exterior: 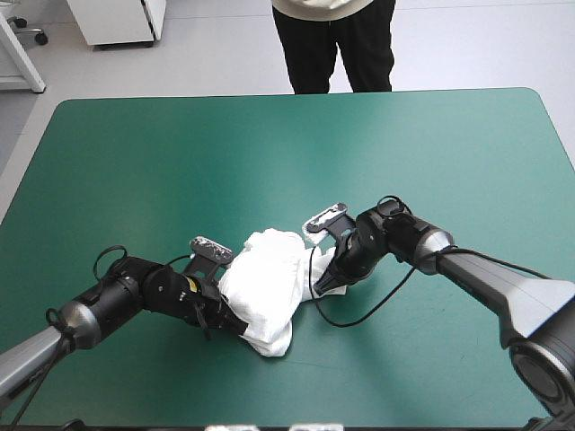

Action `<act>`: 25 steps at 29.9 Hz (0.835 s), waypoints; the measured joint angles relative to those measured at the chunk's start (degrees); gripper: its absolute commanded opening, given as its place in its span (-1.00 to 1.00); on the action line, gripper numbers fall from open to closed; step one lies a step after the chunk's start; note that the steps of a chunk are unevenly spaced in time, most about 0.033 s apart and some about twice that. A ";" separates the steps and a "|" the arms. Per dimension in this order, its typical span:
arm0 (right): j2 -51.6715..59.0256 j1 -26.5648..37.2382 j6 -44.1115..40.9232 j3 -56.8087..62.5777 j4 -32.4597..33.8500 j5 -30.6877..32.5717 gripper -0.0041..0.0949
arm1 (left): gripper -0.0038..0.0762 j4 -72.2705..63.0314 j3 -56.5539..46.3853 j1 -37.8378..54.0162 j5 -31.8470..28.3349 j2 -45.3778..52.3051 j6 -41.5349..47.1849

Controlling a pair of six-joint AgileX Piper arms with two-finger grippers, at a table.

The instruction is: Fold the cloth

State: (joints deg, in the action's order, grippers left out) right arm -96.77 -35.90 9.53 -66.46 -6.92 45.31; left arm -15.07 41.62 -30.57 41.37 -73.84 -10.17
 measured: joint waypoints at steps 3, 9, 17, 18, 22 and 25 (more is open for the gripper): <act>5.60 0.00 -2.59 0.14 6.37 1.60 -0.93 | -0.93 4.43 4.58 0.00 3.47 3.32 2.47; 18.99 0.00 -7.19 0.14 16.74 4.60 -0.93 | -0.93 13.27 15.61 -0.04 11.87 8.24 6.03; 32.89 0.00 -13.63 -8.12 31.24 8.52 -0.93 | -0.93 22.91 36.27 -0.06 17.25 10.86 7.53; 34.16 0.00 -13.90 -10.34 32.47 8.51 -0.93 | -0.93 23.75 39.56 -0.06 17.49 10.92 7.47; 37.55 0.00 -13.32 -19.44 34.89 8.58 -0.93 | -0.93 26.34 51.67 -0.06 17.53 10.92 7.01; 39.09 0.00 -11.66 -27.27 34.91 8.88 -0.93 | -0.93 26.67 61.60 -0.06 17.53 11.02 5.20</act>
State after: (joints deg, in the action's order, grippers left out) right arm -57.68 -35.90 -2.14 -93.74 28.00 54.19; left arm 11.59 103.22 -30.63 58.91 -62.82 -4.98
